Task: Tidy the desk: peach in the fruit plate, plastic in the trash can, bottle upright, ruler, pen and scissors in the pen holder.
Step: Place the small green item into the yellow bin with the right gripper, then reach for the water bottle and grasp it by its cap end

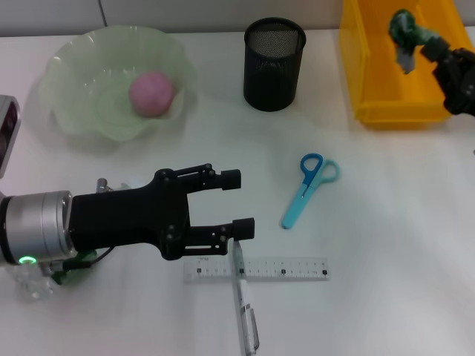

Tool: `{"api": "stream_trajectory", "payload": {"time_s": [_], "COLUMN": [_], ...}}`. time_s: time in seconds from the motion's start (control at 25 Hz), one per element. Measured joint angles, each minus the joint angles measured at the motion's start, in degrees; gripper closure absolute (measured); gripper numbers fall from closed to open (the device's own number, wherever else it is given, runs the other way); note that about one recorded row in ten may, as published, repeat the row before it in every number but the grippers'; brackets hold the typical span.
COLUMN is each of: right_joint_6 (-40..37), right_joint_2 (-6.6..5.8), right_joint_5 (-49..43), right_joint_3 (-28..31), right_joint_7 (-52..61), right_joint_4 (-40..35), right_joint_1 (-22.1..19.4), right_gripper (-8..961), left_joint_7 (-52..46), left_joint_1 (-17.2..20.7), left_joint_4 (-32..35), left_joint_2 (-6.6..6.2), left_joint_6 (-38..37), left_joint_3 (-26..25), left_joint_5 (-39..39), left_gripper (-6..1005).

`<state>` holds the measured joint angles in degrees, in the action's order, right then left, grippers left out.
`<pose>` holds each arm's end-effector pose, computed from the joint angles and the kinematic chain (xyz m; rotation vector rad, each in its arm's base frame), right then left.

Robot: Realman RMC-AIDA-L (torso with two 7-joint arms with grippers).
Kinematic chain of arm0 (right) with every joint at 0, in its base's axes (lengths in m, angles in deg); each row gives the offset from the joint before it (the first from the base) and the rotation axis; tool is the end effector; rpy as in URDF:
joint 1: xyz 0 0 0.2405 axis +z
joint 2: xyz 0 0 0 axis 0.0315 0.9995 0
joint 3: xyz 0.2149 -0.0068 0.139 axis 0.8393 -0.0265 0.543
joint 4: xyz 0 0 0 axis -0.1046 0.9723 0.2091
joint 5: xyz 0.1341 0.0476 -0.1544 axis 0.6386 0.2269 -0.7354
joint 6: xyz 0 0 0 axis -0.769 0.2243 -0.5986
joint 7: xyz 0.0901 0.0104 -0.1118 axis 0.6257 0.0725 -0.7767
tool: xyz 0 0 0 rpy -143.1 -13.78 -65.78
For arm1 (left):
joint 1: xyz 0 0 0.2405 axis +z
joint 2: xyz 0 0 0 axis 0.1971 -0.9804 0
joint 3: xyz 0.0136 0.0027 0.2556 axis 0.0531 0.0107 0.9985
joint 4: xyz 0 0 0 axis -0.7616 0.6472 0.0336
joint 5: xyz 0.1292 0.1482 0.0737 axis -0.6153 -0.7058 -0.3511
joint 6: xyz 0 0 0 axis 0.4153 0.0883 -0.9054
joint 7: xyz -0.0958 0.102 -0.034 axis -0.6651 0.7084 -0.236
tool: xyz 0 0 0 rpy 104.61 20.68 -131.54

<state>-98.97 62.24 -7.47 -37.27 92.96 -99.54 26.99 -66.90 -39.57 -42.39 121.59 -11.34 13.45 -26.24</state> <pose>0.2946 0.3140 0.0230 -1.9940 0.5472 1.1857 -0.2415 0.2765 -0.0317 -2.8761 -0.4950 -1.1255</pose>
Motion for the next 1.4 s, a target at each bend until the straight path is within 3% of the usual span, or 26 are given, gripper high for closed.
{"api": "stream_trajectory", "payload": {"time_s": [0.4,0.76,1.24,1.32,1.4], "right_joint_6": [8.32,20.05,23.48,23.35,23.26], "right_joint_2": [0.16,-0.13,-0.27,-0.27,-0.27], "right_joint_5": [0.04,0.04,0.03,0.03,0.03], "right_joint_3": [13.22,13.23,13.62,13.66,13.70], "right_joint_7": [-11.02,-11.76,-11.72,-11.62,-11.61], "right_joint_4": [5.81,3.99,3.53,3.53,3.53], "right_joint_1": [3.63,8.94,10.54,10.55,10.56], "right_gripper": [897,886,872,653,577], "left_joint_7": [0.00,0.57,0.72,0.72,0.74], "left_joint_1": [0.91,1.42,1.69,1.69,1.69], "left_joint_4": [0.00,0.00,0.01,0.01,0.01], "left_joint_2": [-0.09,-0.15,-0.16,-0.16,-0.17], "left_joint_6": [-0.95,-1.20,-1.24,-1.28,-1.32], "left_joint_3": [0.14,0.26,0.26,0.27,0.27], "left_joint_5": [0.01,0.00,0.00,0.00,0.00], "left_gripper": [210,211,211,211,211]}}
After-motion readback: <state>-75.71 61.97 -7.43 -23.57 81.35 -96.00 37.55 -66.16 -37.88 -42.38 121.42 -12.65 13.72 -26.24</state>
